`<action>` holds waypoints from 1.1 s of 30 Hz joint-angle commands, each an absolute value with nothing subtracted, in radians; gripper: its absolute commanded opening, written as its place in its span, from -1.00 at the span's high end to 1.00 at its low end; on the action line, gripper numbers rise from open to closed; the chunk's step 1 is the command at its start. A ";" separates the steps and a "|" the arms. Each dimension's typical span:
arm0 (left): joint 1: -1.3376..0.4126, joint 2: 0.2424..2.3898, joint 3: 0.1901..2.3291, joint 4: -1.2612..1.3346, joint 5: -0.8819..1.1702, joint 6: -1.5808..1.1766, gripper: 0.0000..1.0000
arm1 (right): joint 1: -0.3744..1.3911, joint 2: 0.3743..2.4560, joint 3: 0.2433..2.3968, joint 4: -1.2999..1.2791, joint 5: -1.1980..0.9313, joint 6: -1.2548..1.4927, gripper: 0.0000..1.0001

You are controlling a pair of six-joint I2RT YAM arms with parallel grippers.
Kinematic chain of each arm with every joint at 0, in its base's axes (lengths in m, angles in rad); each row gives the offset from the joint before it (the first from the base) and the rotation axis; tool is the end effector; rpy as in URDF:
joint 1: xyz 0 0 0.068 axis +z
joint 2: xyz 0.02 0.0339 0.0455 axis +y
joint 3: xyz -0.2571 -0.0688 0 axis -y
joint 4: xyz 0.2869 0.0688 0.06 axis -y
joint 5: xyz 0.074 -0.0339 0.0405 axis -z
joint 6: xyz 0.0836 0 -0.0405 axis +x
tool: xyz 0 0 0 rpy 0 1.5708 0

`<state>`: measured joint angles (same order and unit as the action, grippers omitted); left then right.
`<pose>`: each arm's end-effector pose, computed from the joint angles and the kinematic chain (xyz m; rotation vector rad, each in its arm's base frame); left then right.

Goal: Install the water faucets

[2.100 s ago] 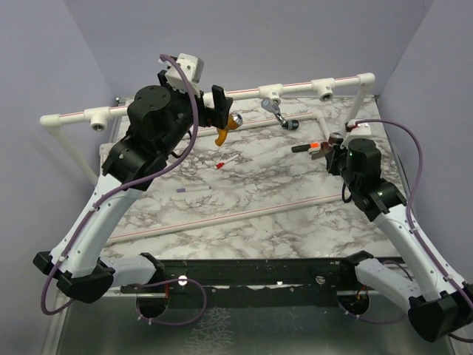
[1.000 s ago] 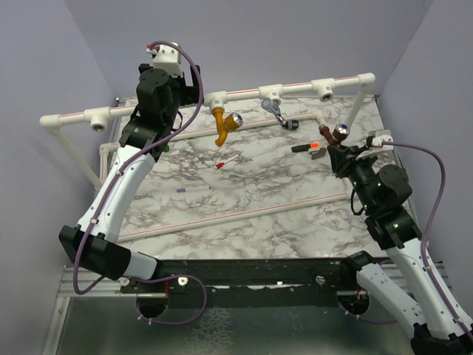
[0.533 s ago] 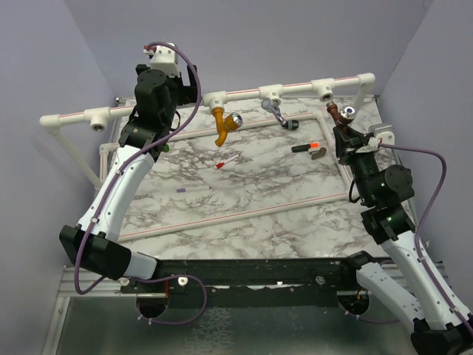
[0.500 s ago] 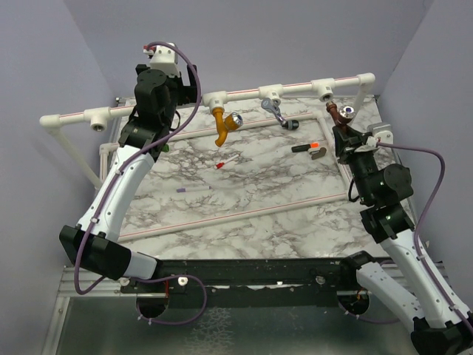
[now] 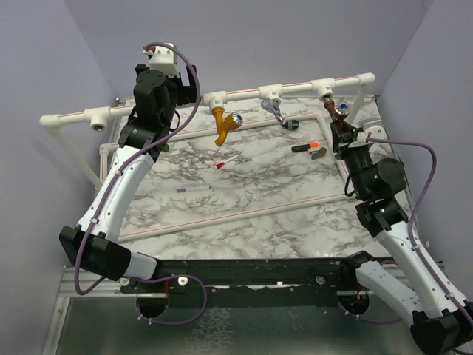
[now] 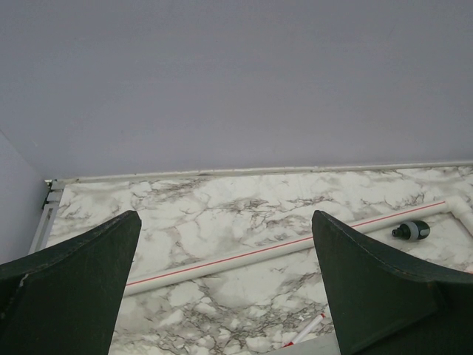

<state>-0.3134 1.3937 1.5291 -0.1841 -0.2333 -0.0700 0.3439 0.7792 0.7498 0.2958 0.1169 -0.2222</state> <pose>0.3922 -0.1068 0.4572 0.0171 1.6191 -0.1069 0.2642 0.0843 0.3870 -0.2679 1.2785 0.0276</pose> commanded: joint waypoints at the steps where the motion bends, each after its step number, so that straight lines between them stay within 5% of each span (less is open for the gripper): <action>1: -0.301 1.397 1.491 -0.266 -0.218 -0.095 -0.98 | 0.341 0.786 0.776 0.359 0.137 -0.248 0.98; 33: -0.296 1.390 1.486 -0.265 -0.209 -0.096 -0.98 | 0.341 0.853 0.785 0.406 0.135 -0.286 0.98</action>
<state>-0.3069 1.3876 1.5215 -0.1791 -0.2173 -0.0704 0.3439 0.8379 0.7525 0.3614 0.1295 -0.2649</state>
